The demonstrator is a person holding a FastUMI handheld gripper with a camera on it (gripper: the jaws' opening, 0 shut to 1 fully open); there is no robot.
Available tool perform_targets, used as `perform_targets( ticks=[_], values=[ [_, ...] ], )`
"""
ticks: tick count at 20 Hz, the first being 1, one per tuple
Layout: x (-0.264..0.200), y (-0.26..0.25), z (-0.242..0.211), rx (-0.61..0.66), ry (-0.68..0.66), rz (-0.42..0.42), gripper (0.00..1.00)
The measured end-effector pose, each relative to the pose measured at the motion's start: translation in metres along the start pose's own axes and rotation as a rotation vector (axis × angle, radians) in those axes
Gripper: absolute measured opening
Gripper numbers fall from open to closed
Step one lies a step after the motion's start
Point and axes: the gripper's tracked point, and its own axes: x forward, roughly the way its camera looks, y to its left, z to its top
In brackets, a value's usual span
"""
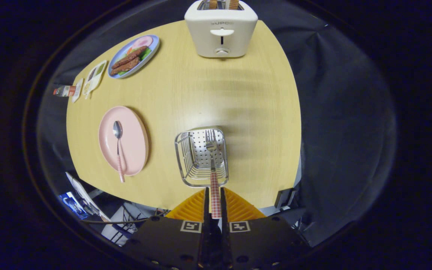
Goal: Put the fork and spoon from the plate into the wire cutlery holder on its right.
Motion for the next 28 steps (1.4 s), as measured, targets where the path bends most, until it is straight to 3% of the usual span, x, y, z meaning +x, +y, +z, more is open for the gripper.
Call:
perform_targets(
  ticks=[1, 2, 7, 9, 13, 15, 18, 23, 28],
  values=[
    [-0.003, 0.003, 0.002, -0.01, -0.019, 0.01, 0.13],
    [-0.004, 0.006, 0.005, -0.026, -0.05, 0.019, 0.31],
    [-0.031, 0.029, 0.031, -0.062, -0.281, 0.049, 0.84],
    [-0.043, 0.047, 0.042, -0.069, -0.401, 0.082, 0.97],
    [-0.074, 0.096, 0.049, -0.13, -0.698, 0.147, 0.97],
    [-0.081, 0.13, 0.036, -0.168, -0.835, 0.196, 0.97],
    [-0.064, 0.177, 0.004, -0.215, -0.995, 0.204, 0.97],
    [-0.008, 0.234, -0.041, -0.222, -1.039, 0.199, 0.97],
    [0.049, 0.25, -0.054, -0.196, -1.025, 0.161, 0.97]
  ],
)
